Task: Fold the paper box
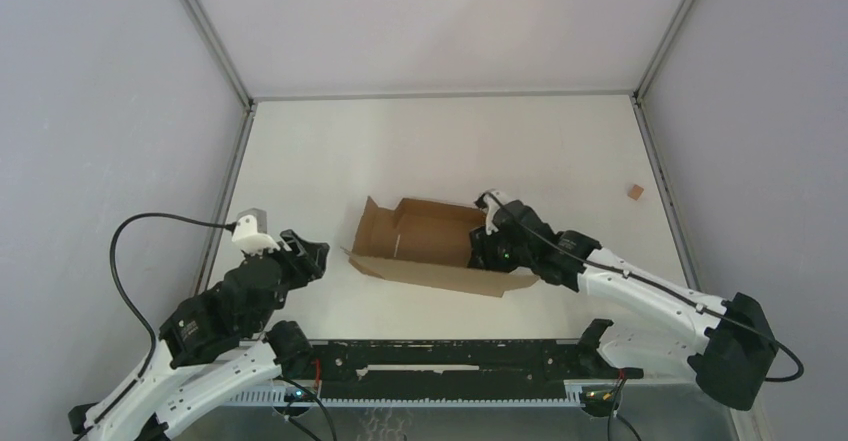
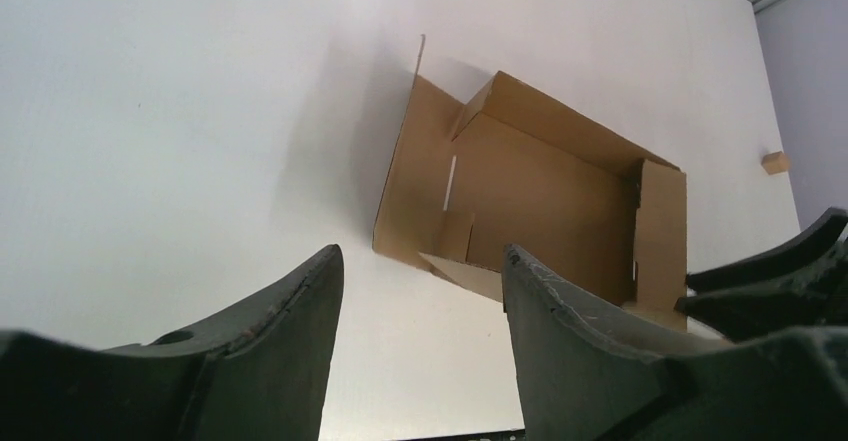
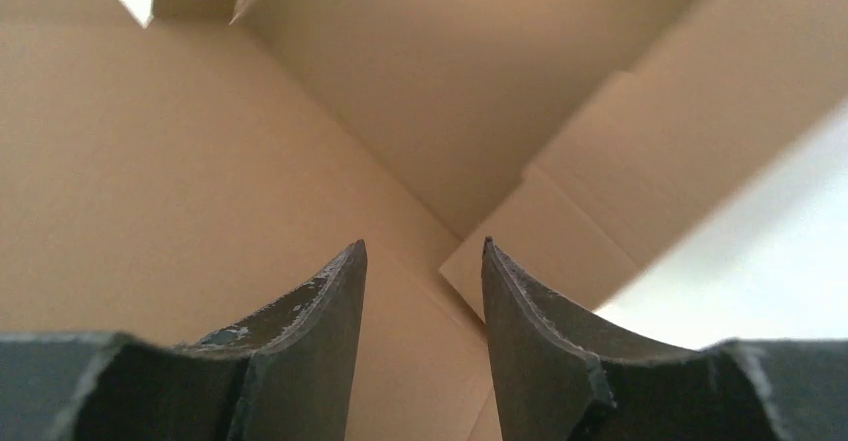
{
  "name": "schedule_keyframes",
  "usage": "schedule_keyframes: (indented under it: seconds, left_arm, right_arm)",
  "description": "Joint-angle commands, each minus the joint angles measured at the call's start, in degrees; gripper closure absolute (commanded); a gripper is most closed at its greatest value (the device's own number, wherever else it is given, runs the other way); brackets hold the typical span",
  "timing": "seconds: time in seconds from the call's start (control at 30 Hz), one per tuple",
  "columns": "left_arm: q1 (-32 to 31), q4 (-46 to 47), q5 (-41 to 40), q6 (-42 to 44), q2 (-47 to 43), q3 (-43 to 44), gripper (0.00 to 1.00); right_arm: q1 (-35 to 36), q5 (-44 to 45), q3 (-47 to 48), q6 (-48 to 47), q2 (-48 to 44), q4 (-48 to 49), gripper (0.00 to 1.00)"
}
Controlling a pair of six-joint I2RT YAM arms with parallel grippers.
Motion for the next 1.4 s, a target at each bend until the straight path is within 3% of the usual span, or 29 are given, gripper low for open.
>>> schedule_keyframes:
  seconds: [0.0, 0.13, 0.27, 0.43, 0.7, 0.83, 1.0, 1.2, 1.37]
  left_arm:
    - [0.2, -1.4, 0.8, -1.0, -1.3, 2.7, 0.36]
    - [0.2, -1.5, 1.4, -1.3, -1.6, 2.0, 0.36]
    - [0.1, 0.1, 3.0, -1.7, -0.8, 0.6, 0.37]
    - [-0.6, 8.8, 8.3, -3.2, 1.6, -4.8, 0.38]
    - [-8.1, 25.7, 10.3, -6.0, 14.9, -9.7, 0.38]
    - [-9.4, 32.6, 11.6, -7.5, 20.7, -11.3, 0.38]
    - [-9.5, 36.9, 12.0, -7.4, 26.2, -11.0, 0.37]
    - [-9.0, 42.2, 9.6, -7.7, 34.5, -10.7, 0.36]
    - [-4.7, 44.5, 9.3, -6.3, 37.3, -10.4, 0.35]
  right_arm:
    - [9.4, 1.2, 0.2, 7.4, -0.8, 1.2, 0.46]
    - [15.1, -0.9, 0.7, 11.0, 0.9, 4.9, 0.46]
    - [14.9, -1.7, 1.4, 10.9, 2.4, 8.0, 0.43]
    - [8.0, -4.3, 3.7, 8.1, 3.9, 10.2, 0.42]
    - [-1.5, -10.7, 7.0, 3.8, 12.8, 13.2, 0.43]
    - [-5.1, -7.0, 8.6, 0.6, 14.1, 9.5, 0.43]
    - [-8.4, -2.2, 9.1, -3.3, 11.7, 5.5, 0.39]
    - [-12.0, -2.9, 9.2, -4.6, 13.7, 5.6, 0.36]
    - [-13.4, -1.4, 7.6, -4.3, 14.0, 6.4, 0.36]
